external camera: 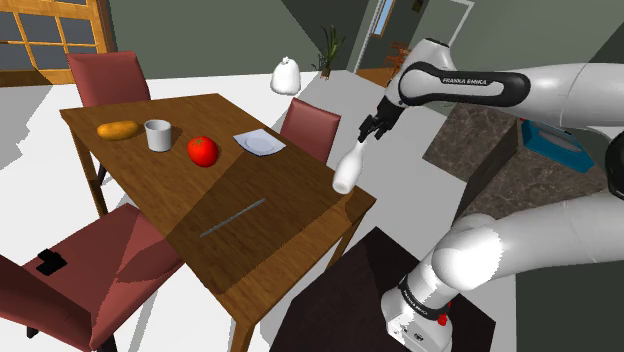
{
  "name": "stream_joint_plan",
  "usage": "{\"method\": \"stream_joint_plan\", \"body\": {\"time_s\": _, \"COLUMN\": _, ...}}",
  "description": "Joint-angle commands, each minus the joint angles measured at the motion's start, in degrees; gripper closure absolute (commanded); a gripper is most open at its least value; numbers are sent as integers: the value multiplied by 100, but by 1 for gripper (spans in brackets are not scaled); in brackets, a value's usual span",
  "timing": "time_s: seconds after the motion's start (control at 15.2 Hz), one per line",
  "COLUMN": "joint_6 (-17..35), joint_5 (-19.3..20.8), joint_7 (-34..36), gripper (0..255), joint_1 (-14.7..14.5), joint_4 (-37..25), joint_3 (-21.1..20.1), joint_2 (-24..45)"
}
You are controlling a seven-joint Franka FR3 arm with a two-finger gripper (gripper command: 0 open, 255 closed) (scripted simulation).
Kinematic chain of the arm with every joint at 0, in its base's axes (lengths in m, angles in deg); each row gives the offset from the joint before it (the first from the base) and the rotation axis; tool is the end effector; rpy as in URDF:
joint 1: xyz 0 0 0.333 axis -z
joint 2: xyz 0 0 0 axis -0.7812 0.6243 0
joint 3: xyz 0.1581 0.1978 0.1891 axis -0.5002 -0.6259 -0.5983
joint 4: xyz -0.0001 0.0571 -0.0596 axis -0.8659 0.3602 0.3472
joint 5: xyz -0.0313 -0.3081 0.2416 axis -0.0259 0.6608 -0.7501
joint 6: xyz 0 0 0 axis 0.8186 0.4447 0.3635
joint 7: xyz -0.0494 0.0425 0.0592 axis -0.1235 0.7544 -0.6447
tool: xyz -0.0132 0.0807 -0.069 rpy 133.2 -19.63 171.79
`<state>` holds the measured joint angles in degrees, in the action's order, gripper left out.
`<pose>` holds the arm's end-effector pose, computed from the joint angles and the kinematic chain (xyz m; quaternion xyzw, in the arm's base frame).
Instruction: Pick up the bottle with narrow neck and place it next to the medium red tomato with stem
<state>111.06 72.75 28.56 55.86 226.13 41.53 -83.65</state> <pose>0.3832 -0.1590 0.5092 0.9919 -0.0761 0.1005 0.0144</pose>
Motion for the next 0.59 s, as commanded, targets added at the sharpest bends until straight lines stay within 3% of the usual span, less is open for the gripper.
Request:
{"method": "stream_joint_plan", "body": {"time_s": 0.0, "joint_6": 282, "joint_5": -68, "joint_7": -264, "gripper": 0, "joint_1": 4, "joint_4": -132, "joint_3": 268, "joint_2": 357}}
{"method": "stream_joint_plan", "body": {"time_s": 0.4, "joint_6": 1017, "joint_5": -607, "joint_7": -1105, "gripper": 0, "joint_1": -111, "joint_4": -576, "joint_3": 1000, "joint_2": 1487}}
{"method": "stream_joint_plan", "body": {"time_s": 0.53, "joint_6": 1174, "joint_5": -659, "joint_7": -1143, "gripper": 0, "joint_1": -128, "joint_4": -515, "joint_3": 1022, "joint_2": 1591}}
